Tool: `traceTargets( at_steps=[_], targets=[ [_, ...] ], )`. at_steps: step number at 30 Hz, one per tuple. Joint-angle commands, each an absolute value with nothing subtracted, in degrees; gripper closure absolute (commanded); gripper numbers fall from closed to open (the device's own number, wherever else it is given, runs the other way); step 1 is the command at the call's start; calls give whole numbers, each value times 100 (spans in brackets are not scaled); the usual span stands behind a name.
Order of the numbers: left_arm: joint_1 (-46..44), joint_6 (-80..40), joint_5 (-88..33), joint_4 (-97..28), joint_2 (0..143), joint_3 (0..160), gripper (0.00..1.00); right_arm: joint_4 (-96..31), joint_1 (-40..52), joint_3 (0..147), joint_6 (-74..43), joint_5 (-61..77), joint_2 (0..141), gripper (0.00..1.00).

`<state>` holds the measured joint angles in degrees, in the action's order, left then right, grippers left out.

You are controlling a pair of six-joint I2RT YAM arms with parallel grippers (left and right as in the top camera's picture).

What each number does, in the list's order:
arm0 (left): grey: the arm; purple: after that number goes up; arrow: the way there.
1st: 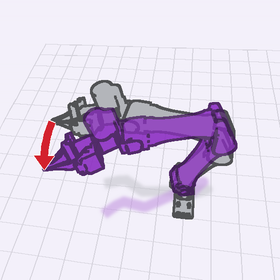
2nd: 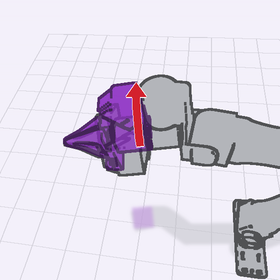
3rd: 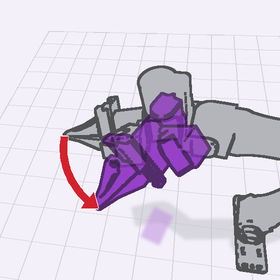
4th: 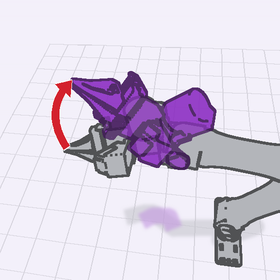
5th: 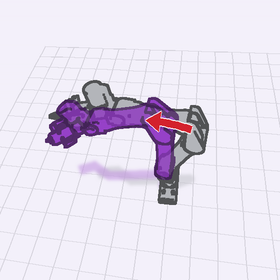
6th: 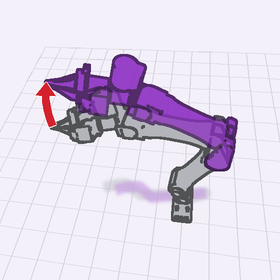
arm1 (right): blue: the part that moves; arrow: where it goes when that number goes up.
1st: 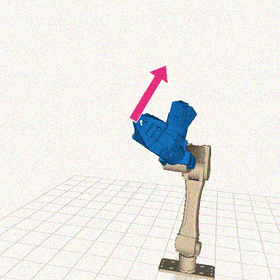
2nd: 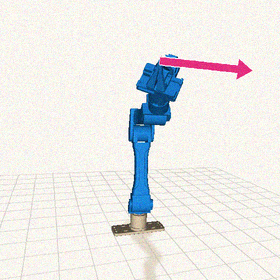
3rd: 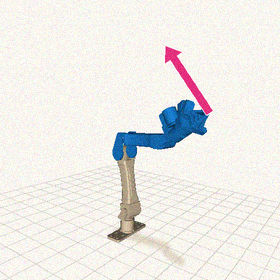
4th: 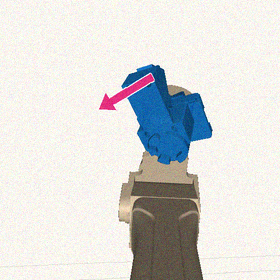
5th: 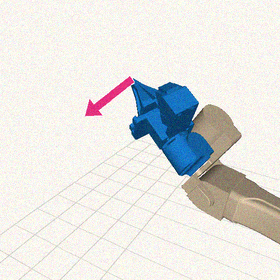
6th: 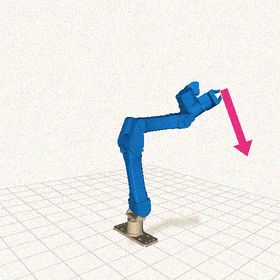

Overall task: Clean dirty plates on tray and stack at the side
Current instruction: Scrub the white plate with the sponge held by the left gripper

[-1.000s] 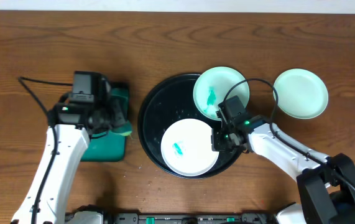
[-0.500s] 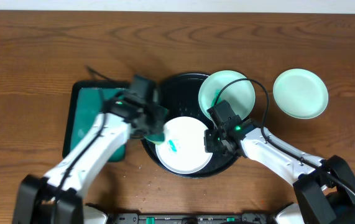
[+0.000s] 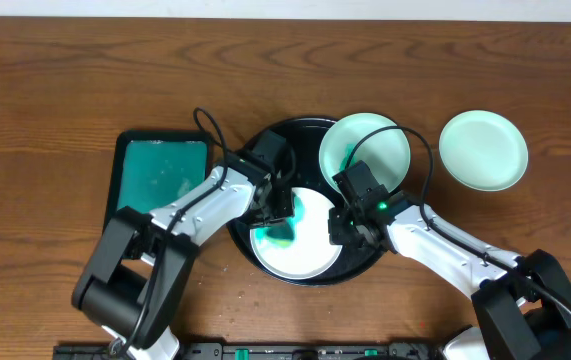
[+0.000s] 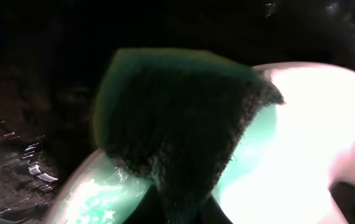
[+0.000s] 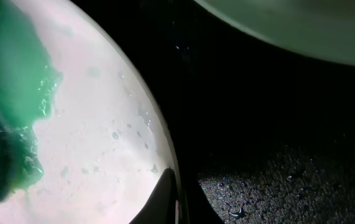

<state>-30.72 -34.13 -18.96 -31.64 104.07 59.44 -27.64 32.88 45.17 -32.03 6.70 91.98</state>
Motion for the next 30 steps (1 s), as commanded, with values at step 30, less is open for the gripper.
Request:
traceTargets(
  at_steps=[30],
  targets=[
    [-2416, -3719, -292, -4523, 11240, 6027, 93, -2834, 3336, 4560, -3234, 947, 9214, 98]
  ],
)
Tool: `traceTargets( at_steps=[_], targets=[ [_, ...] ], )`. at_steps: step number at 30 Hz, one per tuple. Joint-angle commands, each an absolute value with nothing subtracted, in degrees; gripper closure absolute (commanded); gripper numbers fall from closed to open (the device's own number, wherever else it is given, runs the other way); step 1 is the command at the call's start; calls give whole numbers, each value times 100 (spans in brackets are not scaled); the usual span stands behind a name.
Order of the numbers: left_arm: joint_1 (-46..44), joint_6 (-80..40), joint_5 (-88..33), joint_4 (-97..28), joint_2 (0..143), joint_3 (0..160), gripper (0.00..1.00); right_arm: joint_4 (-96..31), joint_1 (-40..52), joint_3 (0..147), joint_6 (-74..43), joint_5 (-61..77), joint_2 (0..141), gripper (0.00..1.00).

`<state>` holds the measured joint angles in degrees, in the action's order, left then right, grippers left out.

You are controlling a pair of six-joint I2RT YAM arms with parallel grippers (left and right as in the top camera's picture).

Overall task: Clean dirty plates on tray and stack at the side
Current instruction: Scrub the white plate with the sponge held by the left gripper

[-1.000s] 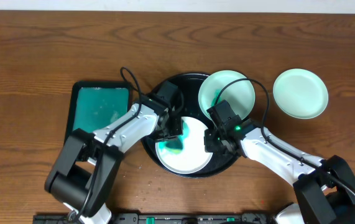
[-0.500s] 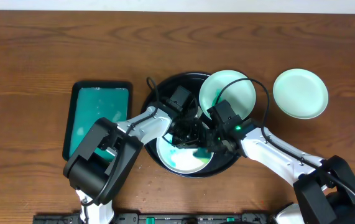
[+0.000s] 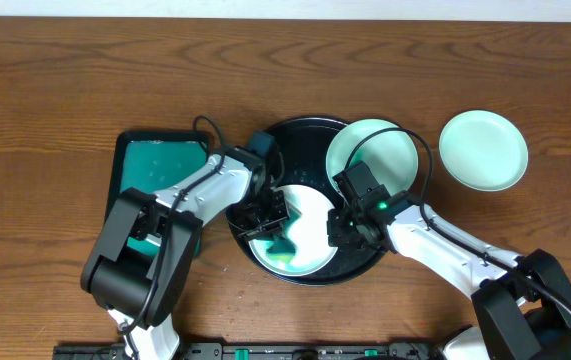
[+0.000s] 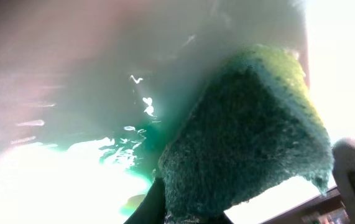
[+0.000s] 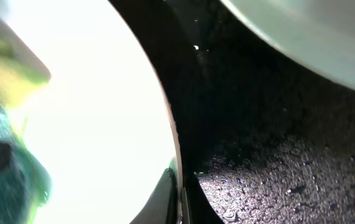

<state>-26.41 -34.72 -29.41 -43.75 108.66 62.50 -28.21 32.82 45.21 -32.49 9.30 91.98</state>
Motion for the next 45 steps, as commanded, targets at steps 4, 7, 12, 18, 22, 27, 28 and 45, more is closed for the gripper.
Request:
traceTargets(
  at_steps=[4, 7, 12, 18, 22, 27, 28, 45],
  targets=[
    [-2418, -4075, 703, -4814, 11240, 6230, 93, -2858, 3332, 4558, -3234, 947, 9214, 98],
    [-2418, -4386, 1223, -5087, 11240, 6418, 93, -2899, 3332, 4558, -3234, 941, 9214, 98],
    [-2418, -4665, 1575, -5358, 11240, 6713, 93, -2941, 3332, 4558, -3234, 926, 9214, 98],
    [-2493, -3594, 239, -4882, 11240, 6838, 93, -2945, 3332, 4558, -3234, 928, 9214, 98],
    [-2676, -2895, -1468, -4324, 11242, 6838, 93, -2954, 3332, 4558, -3234, 928, 9214, 98],
    [-3013, -2805, -2558, -3830, 11242, 6838, 93, -2980, 3332, 4558, -3232, 928, 9214, 98],
    [-3079, -2803, -2683, -3752, 11242, 6838, 93, -2985, 3332, 4558, -3232, 930, 9214, 98],
    [-3059, -2768, -3028, -3304, 11240, 6934, 93, -3006, 3332, 4558, -3234, 993, 9214, 98]
  ],
)
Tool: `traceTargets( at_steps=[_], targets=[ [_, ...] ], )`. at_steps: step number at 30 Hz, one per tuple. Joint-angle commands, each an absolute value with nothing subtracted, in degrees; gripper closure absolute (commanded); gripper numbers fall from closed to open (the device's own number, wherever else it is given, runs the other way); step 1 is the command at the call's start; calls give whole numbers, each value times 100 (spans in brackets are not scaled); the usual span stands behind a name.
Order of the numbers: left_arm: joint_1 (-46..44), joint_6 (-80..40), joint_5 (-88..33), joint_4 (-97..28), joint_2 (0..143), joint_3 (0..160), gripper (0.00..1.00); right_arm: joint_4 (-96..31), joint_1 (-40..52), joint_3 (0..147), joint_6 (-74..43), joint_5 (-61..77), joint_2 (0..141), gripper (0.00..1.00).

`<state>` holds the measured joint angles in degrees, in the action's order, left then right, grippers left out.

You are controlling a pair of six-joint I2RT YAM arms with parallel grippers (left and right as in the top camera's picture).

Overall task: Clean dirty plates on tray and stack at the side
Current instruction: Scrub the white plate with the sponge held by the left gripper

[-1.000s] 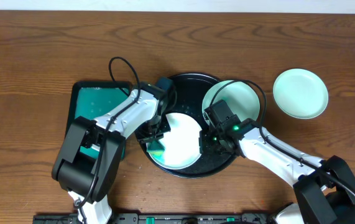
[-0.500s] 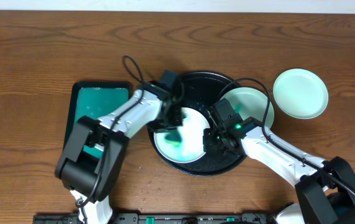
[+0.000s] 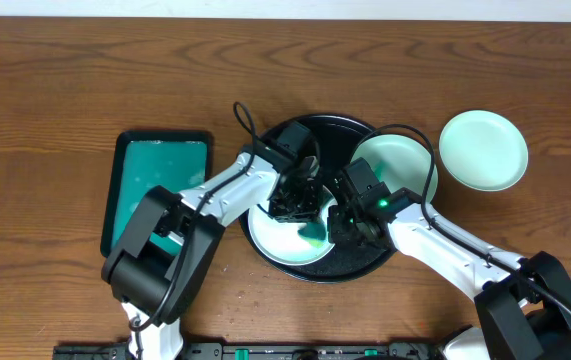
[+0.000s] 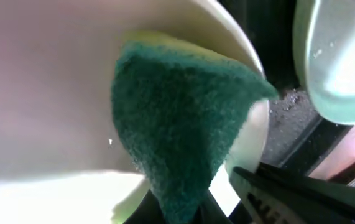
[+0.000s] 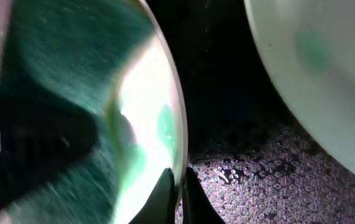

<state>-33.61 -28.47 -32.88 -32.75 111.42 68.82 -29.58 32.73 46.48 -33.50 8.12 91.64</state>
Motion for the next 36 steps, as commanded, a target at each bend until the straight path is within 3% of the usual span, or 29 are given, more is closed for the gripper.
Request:
traceTargets(
  at_steps=[1, 9, 26, 36],
  targets=[
    [-2858, -2768, -2692, -3452, 11240, 6969, 93, -3013, 3332, 4558, -3234, 1017, 9214, 98],
    [-1968, -2788, -836, -4431, 11240, 6997, 93, -3017, 3332, 4558, -3234, 1017, 9214, 98],
    [-2473, -2814, 202, -5019, 10261, 7540, 93, -3050, 3332, 4558, -3232, 1017, 9214, 98],
    [-2130, -2853, 395, -5736, 9594, 7601, 93, -3214, 3332, 4698, -3155, 1011, 9209, 98]
  ],
)
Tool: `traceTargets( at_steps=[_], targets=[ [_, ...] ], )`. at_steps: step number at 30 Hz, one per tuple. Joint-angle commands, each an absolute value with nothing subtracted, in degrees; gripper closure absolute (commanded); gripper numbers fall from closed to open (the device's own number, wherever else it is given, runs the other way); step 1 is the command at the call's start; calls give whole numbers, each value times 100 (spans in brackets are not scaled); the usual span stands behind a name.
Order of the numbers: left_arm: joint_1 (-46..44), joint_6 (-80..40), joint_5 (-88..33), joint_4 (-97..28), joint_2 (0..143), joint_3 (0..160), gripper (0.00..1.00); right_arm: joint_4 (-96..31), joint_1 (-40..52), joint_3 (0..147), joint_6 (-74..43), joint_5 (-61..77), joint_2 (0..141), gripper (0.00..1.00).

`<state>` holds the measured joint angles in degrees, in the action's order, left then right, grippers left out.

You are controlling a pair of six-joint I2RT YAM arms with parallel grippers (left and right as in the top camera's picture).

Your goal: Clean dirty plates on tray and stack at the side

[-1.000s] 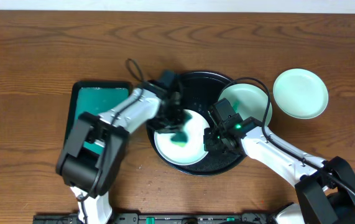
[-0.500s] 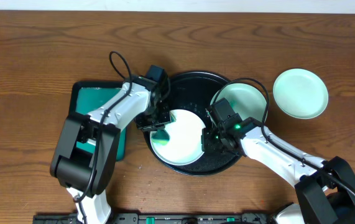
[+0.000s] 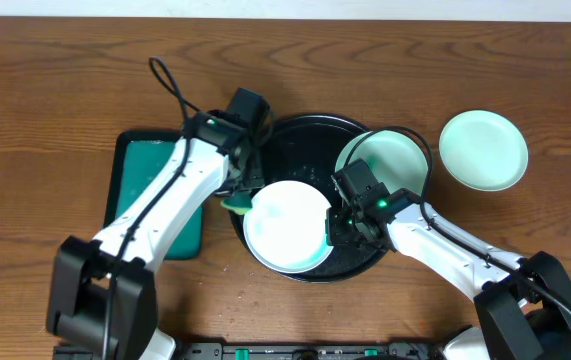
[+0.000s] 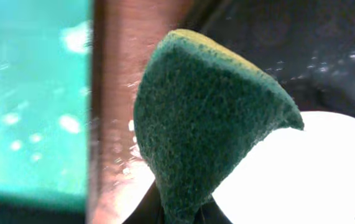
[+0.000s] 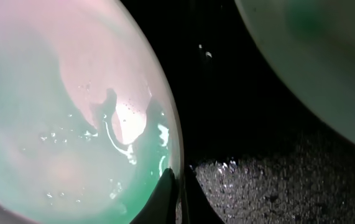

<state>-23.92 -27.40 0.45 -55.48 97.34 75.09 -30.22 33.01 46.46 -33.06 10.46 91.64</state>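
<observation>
A white plate [image 3: 283, 225] lies in the black round tray [image 3: 295, 135], tilted, with a green soapy film near its right rim [image 5: 133, 162]. My right gripper [image 5: 178, 186] is shut on that rim [image 3: 333, 228]. My left gripper [image 3: 237, 198] is shut on a green-and-yellow sponge [image 4: 208, 118] at the tray's left edge, just off the plate [image 4: 301, 174]. A second pale green plate [image 3: 390, 165] leans in the tray's right side [image 5: 314, 62]. A third plate [image 3: 483, 150] rests on the table to the right.
A teal rectangular basin [image 3: 155, 190] of soapy water sits left of the tray, partly under my left arm; it also shows in the left wrist view [image 4: 28, 93]. A strip of wooden table [image 4: 112, 93] separates basin and tray. Cables loop above both arms.
My left gripper with the sponge has gone from the plate's right part, close to the right gripper, to the tray's left edge beside the basin. The plate's face is uncovered and mostly white.
The sponge was first on the plate's middle over a green smear, then on its left part, then on its right part by the right gripper, and is now off the plate. My right gripper stayed shut on the plate's rim throughout.
</observation>
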Motion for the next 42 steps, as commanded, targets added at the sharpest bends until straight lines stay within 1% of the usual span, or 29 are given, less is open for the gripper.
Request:
traceTargets(
  at_steps=[1, 7, 12, 15, 19, 22, 25, 30, 31, 32, 34, 35, 36, 37, 42],
  targets=[
    [-2001, -2851, 395, -5817, 9579, 7601, 93, -3291, 3332, 4779, -3107, 1009, 9205, 98],
    [-1090, -2794, 384, -6051, 9583, 7599, 93, -4104, 3332, 5509, -2886, 687, 8991, 98],
    [-314, -2655, 279, -6075, 9583, 7599, 93, -5295, 3260, 6372, -3089, 502, 8910, 98],
    [-62, -2613, 193, -6156, 9583, 7599, 93, -5920, 3232, 6580, -3341, 714, 8910, 99],
    [21, -2547, 198, -6208, 9583, 7599, 93, -6525, 3229, 6589, -3426, 939, 8910, 99],
    [21, -2550, 198, -6193, 9585, 7599, 93, -6477, 3236, 6589, -3251, 882, 8901, 99],
    [21, -2550, 198, -6169, 9585, 7599, 93, -6062, 3234, 6589, -3258, 843, 8901, 99],
    [21, -2550, 198, -6171, 9585, 7599, 93, -5507, 3234, 6589, -3605, 838, 8903, 99],
    [21, -2547, 198, -6171, 9585, 7599, 93, -5516, 3234, 6587, -3664, 829, 8903, 96],
    [21, -2550, 198, -6171, 9585, 7599, 93, -5559, 3229, 6569, -3691, 711, 8908, 77],
    [21, -2541, 198, -6169, 9585, 7599, 92, -5699, 3229, 6508, -3863, 386, 8914, 73],
    [21, -2530, 198, -6169, 9585, 7599, 93, -5774, 3229, 6445, -3975, 220, 8914, 65],
    [21, -2530, 200, -6169, 9585, 7599, 93, -5815, 3229, 6344, -4075, 102, 8914, 53],
    [21, -2530, 198, -6169, 9585, 7599, 93, -5806, 3229, 6206, -4121, 91, 8914, 48],
    [21, -2528, 198, -6167, 9585, 7599, 93, -5334, 3229, 5437, -4289, 132, 8914, 53]
  ],
)
